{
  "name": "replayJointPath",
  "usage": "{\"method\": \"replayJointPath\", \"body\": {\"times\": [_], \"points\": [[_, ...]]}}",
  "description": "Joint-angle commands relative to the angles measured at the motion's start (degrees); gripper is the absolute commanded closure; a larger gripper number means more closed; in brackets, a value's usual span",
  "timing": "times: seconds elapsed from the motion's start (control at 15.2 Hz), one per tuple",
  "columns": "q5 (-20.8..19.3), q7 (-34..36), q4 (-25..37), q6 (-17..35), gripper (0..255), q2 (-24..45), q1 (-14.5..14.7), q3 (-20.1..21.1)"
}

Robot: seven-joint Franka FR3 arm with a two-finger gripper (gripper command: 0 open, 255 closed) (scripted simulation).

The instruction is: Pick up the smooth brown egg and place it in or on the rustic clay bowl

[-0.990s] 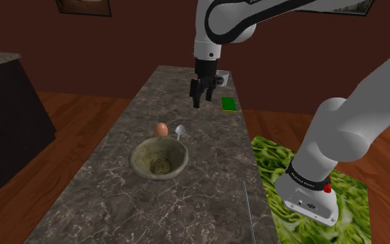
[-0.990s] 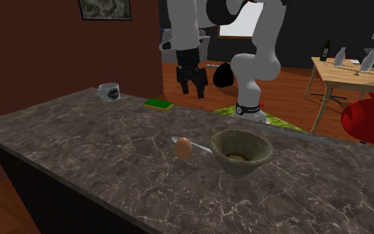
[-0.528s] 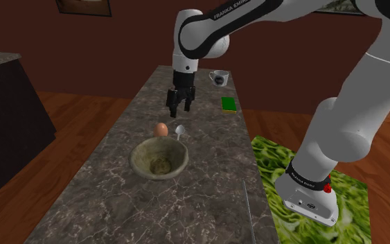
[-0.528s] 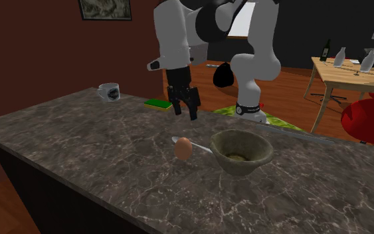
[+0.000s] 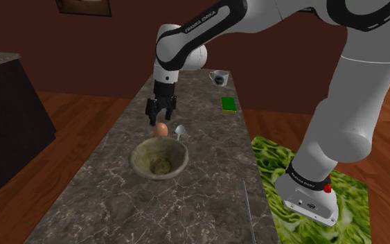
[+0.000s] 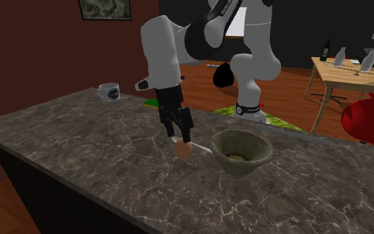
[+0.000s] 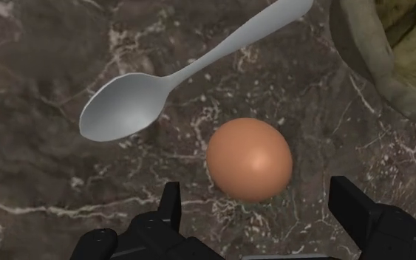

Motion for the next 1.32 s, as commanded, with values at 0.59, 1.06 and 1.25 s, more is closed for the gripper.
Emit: {"method": "replayJointPath", "body": {"times": [0.59,1.06,1.25], "points": [[0.97,-0.55,-1.30,4.63,0,3.09,0.71,0.67],[0.97,-0.54,-1.30,4.62,255,3.08,0.71,0.67],[0.97,-0.54,-1.29,4.61,255,3.08,0.71,0.67]]}}
